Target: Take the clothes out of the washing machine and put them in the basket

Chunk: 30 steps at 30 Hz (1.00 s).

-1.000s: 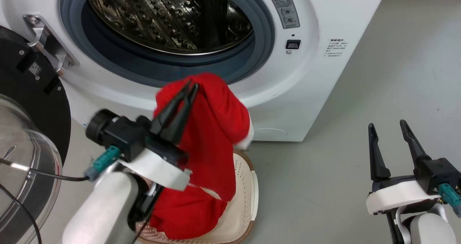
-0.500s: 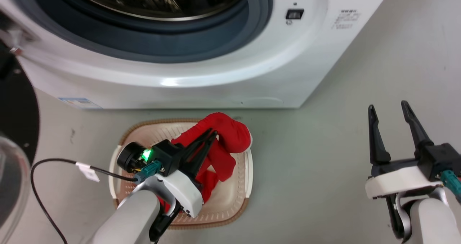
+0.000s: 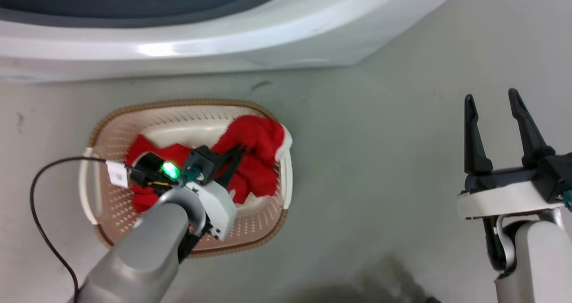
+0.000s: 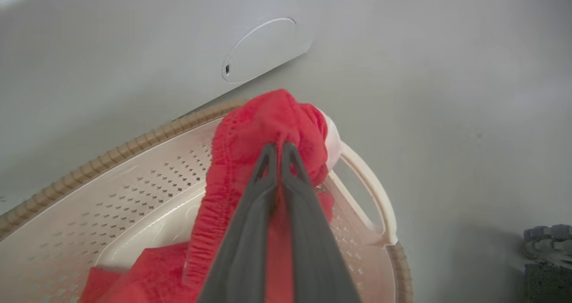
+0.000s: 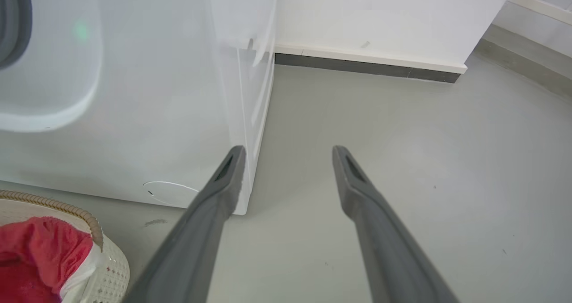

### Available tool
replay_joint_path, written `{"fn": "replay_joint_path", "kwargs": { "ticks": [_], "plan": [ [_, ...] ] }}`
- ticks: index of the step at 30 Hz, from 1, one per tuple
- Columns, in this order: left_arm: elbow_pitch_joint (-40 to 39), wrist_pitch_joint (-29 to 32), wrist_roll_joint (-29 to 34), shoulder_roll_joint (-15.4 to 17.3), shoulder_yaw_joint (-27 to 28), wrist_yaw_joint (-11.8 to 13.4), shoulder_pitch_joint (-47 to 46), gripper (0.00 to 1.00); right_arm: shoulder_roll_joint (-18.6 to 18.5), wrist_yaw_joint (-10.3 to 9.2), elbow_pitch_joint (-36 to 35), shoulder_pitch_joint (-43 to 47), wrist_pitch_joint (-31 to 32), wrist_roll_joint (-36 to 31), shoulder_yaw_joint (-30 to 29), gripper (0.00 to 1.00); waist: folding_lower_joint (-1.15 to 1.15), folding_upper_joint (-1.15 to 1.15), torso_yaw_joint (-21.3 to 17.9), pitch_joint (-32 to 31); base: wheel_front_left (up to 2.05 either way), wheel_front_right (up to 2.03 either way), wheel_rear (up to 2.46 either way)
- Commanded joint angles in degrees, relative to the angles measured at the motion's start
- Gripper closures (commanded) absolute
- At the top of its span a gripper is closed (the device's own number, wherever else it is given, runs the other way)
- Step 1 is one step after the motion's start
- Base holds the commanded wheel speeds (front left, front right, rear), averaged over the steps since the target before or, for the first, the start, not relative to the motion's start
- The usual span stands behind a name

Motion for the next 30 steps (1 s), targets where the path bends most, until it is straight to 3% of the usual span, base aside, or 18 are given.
{"fn": "replay_joint_path", "kwargs": {
  "ticks": [1,13,24,25,26,30],
  "plan": [
    [1.89,-0.24,0.37,-0.13,-0.56,-0.03,-2.02,1.00,0.06,-0.06,-0.73,-1.53,-0.13,0.75,0.28,0.00,-0.01,0.00,-2.06,4.16,0.00,0.00,0.00],
    [15.42,-0.22,-1.45,-0.26,-3.43,-0.04,-11.23,1.00,0.06,-0.06,-4.27,-3.25,-0.13,3.21,3.24,0.00,-0.01,0.00,-5.67,13.10,0.00,0.00,0.00],
    [22.81,-0.23,-1.82,-1.62,-2.08,0.01,-14.96,1.00,0.06,-0.06,-5.67,-3.53,-0.12,4.23,4.06,0.00,-0.01,0.00,-7.47,15.98,0.00,0.00,0.00],
    [22.70,-0.23,-1.38,-1.71,-1.88,0.37,-15.29,0.33,0.06,-0.06,-5.54,-3.56,-0.12,4.19,3.98,0.00,-0.01,0.00,-7.38,15.94,0.00,0.00,0.00],
    [22.78,-0.23,-1.22,-1.88,-1.73,0.37,-15.14,0.00,0.06,-0.06,-5.31,-3.61,-0.12,4.11,3.90,0.00,-0.01,0.00,-7.28,15.79,0.00,0.00,0.00],
    [21.69,-0.23,-0.73,-1.95,-0.41,0.72,-14.07,0.00,0.05,-0.06,-4.29,-4.04,-0.12,3.64,3.38,0.00,-0.01,0.00,-6.69,13.88,0.00,0.00,0.00]
  ]
}}
